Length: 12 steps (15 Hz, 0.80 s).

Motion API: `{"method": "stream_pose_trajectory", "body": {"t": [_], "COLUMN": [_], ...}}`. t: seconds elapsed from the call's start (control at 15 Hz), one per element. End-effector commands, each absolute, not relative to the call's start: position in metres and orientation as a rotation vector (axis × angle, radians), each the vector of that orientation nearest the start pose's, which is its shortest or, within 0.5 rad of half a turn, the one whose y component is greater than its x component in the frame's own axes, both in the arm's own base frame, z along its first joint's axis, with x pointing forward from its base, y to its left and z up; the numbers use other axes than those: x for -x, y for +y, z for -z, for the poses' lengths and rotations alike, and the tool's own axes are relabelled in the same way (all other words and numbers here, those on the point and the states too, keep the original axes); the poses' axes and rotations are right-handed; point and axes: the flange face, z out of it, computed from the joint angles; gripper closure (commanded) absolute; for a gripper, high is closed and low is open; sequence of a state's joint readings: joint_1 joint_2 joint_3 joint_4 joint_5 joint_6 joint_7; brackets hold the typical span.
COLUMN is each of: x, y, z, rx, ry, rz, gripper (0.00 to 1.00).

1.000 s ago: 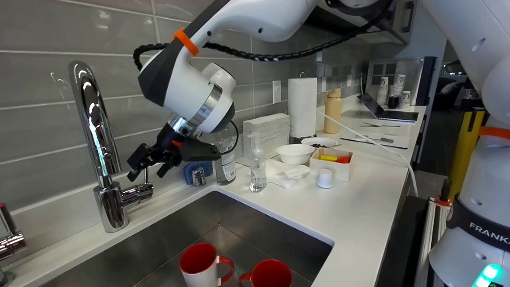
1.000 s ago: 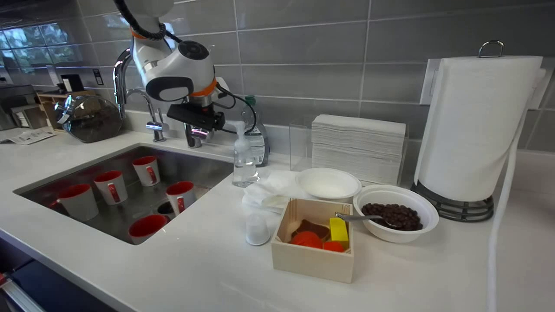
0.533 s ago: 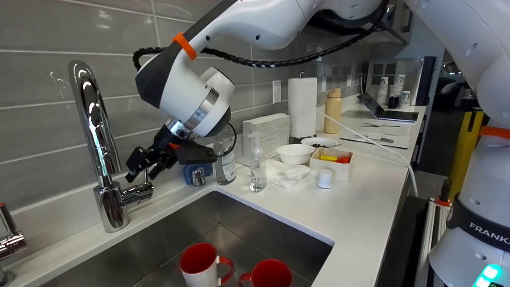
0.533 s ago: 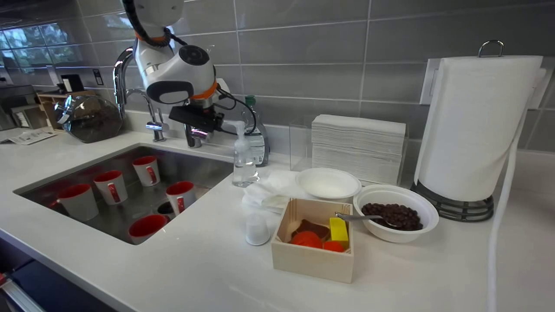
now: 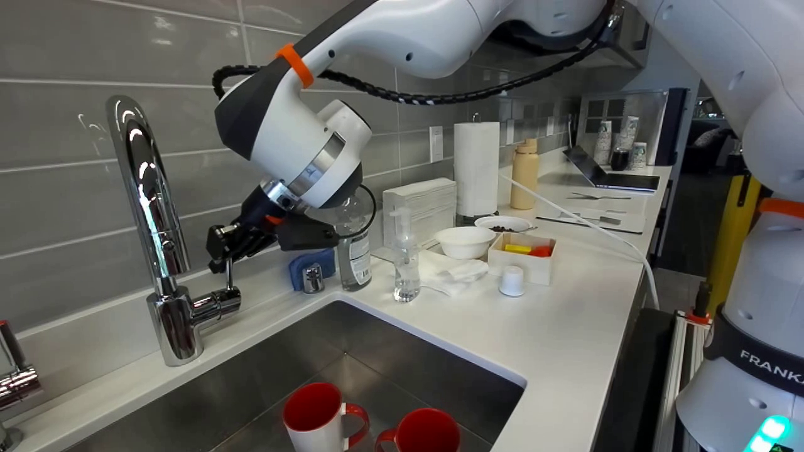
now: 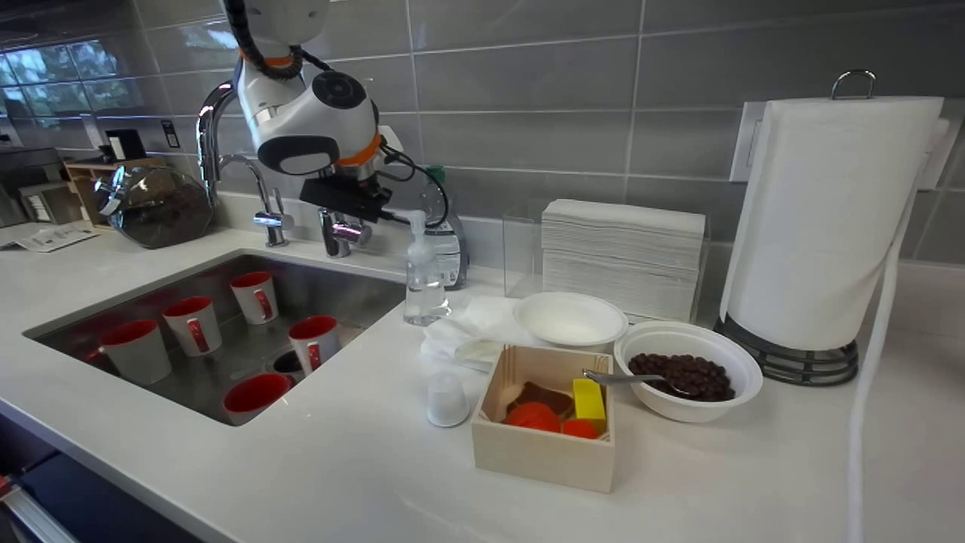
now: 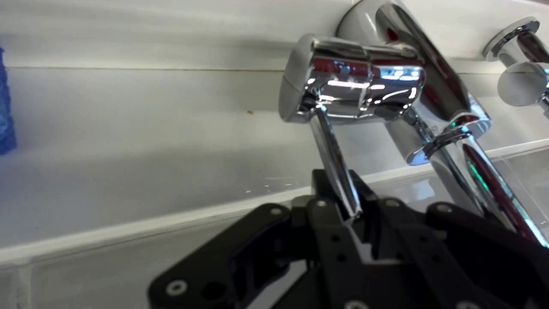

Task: Open and close the faucet on the right

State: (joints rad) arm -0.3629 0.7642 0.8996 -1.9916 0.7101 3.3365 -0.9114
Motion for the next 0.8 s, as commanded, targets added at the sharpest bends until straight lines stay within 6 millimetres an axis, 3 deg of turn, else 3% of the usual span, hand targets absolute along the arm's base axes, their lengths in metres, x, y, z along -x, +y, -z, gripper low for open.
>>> {"method": "stream_pose_trajectory", "body": {"t": [0.0, 0.73], "x": [-0.601, -0.562], "y": [0.211, 0.200], "z": [-0.247, -0.242], "rx": [2.453, 2.546], "ry": [-0.430, -0.463], "rz": [0.927, 0.732], "gripper": [1.00, 1.00]}}
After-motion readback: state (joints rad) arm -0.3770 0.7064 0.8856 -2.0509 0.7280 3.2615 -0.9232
